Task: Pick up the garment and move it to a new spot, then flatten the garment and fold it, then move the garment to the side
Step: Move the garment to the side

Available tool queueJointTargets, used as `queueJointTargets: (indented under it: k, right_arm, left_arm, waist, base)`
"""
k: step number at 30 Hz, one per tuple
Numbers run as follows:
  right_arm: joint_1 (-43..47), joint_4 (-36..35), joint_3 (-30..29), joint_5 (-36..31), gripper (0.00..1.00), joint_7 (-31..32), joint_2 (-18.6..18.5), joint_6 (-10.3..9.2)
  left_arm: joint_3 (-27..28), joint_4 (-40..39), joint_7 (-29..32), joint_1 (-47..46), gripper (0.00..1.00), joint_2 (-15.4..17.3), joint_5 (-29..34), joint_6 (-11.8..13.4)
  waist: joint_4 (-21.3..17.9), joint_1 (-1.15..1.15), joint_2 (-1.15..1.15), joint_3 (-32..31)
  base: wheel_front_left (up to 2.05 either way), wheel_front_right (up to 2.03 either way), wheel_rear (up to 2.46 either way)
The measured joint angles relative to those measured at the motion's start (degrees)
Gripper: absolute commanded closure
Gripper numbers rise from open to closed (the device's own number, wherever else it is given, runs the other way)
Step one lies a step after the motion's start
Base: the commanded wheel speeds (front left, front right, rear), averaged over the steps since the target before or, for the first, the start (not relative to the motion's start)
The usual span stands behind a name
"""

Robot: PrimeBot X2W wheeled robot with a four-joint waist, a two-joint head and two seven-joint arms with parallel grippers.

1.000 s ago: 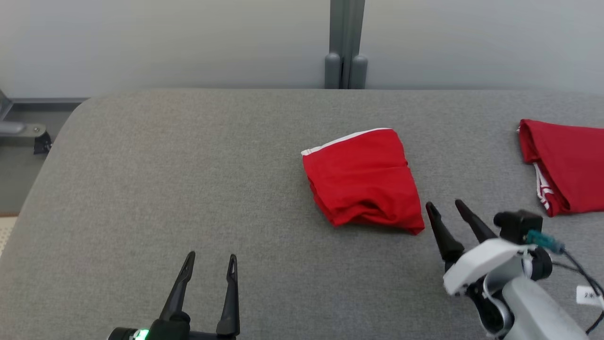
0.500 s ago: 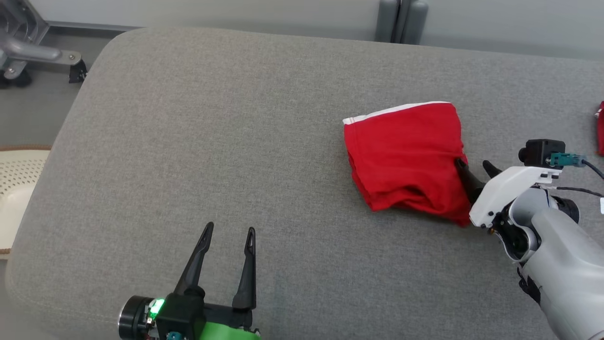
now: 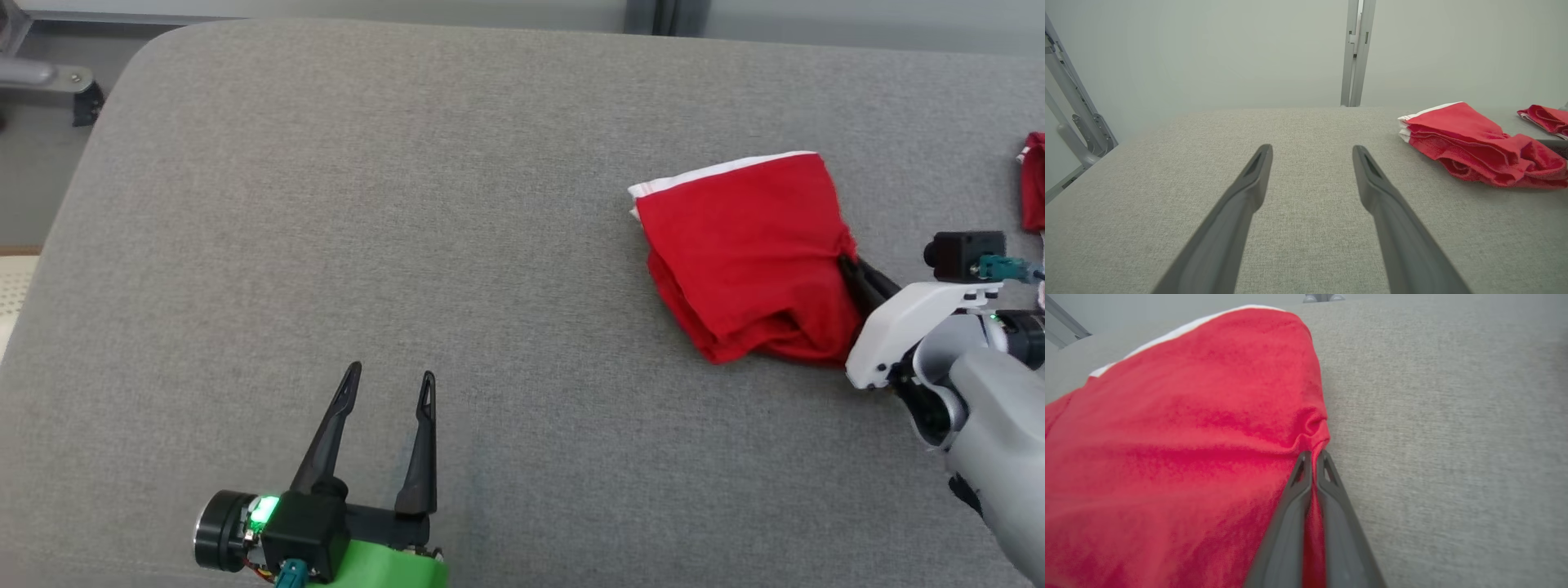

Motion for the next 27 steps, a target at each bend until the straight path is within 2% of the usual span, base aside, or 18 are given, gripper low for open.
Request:
queueJointTargets:
  k: [7, 13, 23, 27]
  right_arm:
    - [-3.46, -1.01, 1.40, -3.07, 1.00, -3.19, -8.26, 0.00]
    - [-6.64, -1.03, -0.62, -6.23, 1.00, -4.79, -14.12, 0.00]
    - [-11.56, 1.80, -6.67, -10.40, 1.00, -5.60, -21.95, 0.00]
    - [-11.87, 3.72, -9.89, -12.10, 1.00, -6.11, -23.56, 0.00]
  left_arm:
    - [0.99, -0.40, 0.00, -1.64, 0.00, 0.00, 1.68, -1.45]
    - [2.05, -1.11, 0.00, -3.57, 0.00, 0.00, 3.18, -3.01]
    - [2.93, -2.50, 0.00, -6.64, 0.00, 0.21, 4.52, -4.98]
    - [3.11, -2.56, 0.00, -6.98, 0.00, 0.37, 5.01, -5.26]
  waist:
    - [-5.03, 0.00, 0.00, 1.65]
    - [-8.40, 0.00, 0.00, 4.66]
    - [-10.96, 0.00, 0.00, 11.36]
    - [-11.24, 0.00, 0.00, 13.29]
  base:
    - [0.00, 0.00, 0.00]
    - [0.00, 0.00, 0.00]
    - [0.00, 0.00, 0.00]
    - [0.00, 0.00, 0.00]
